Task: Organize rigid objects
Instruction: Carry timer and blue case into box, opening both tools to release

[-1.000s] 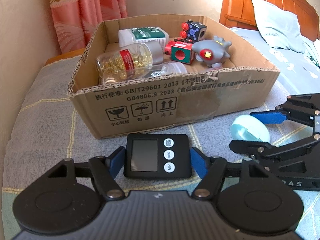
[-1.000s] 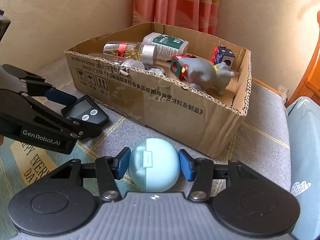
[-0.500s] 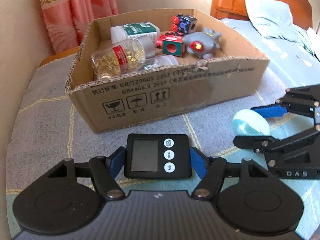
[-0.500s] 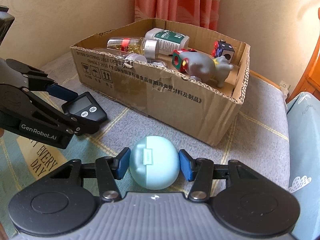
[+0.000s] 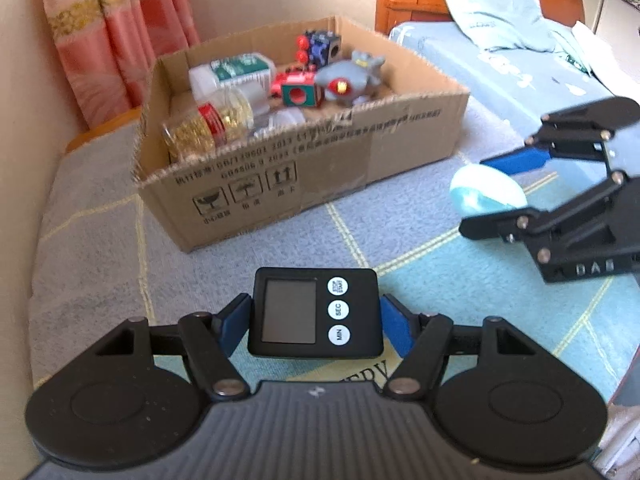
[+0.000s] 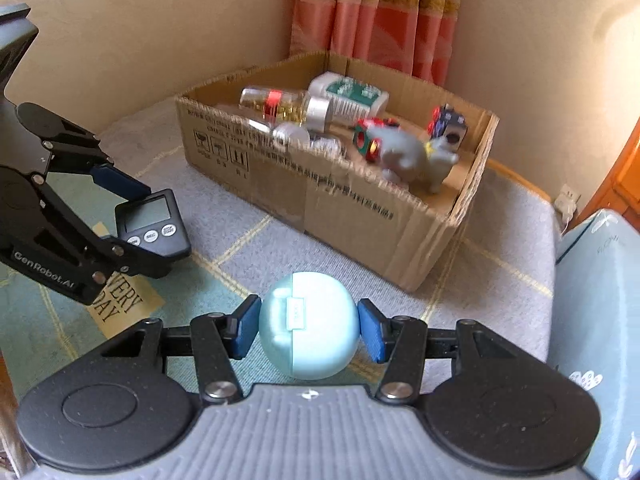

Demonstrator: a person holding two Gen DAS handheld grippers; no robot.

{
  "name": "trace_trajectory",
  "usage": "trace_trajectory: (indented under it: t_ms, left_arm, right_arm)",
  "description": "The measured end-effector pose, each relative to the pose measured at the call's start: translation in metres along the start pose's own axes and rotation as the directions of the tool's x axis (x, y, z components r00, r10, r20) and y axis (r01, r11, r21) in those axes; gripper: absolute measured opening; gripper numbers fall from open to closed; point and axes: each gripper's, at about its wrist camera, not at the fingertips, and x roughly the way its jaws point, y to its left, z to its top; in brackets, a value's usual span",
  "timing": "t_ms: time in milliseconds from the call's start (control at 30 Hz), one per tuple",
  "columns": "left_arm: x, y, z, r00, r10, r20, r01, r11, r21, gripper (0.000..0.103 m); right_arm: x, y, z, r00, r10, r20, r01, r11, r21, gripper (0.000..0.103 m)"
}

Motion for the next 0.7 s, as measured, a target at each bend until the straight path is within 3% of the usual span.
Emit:
trace_trajectory:
  t_ms: [233,400,700]
  left_arm:
    - [-0.023,0.002,0.004,0.999,0.007,0.051,-0.007,1.000,0.008,0.069]
    - [-0.036,0.008,0.013,0.995,0.034,0.098,-0.034,0.999,-0.006,0.069]
    - [-0.053,0.021,0.047,0.982,0.058,0.181,-0.058,0.998,-0.006,0.069]
  right_arm:
    - [-0.033,-0.016,0.032,0.994,-0.006,0.107,0.007,1.000,-0.008,0.058]
    - [-0.031,-0.028,0.067,0.987,-0.016,0.162,0.018,1.000,-0.010,0.058]
    - [0.014,-0.039,0.096,0.993,0.012,0.119,-0.013,1.000,0.007,0.058]
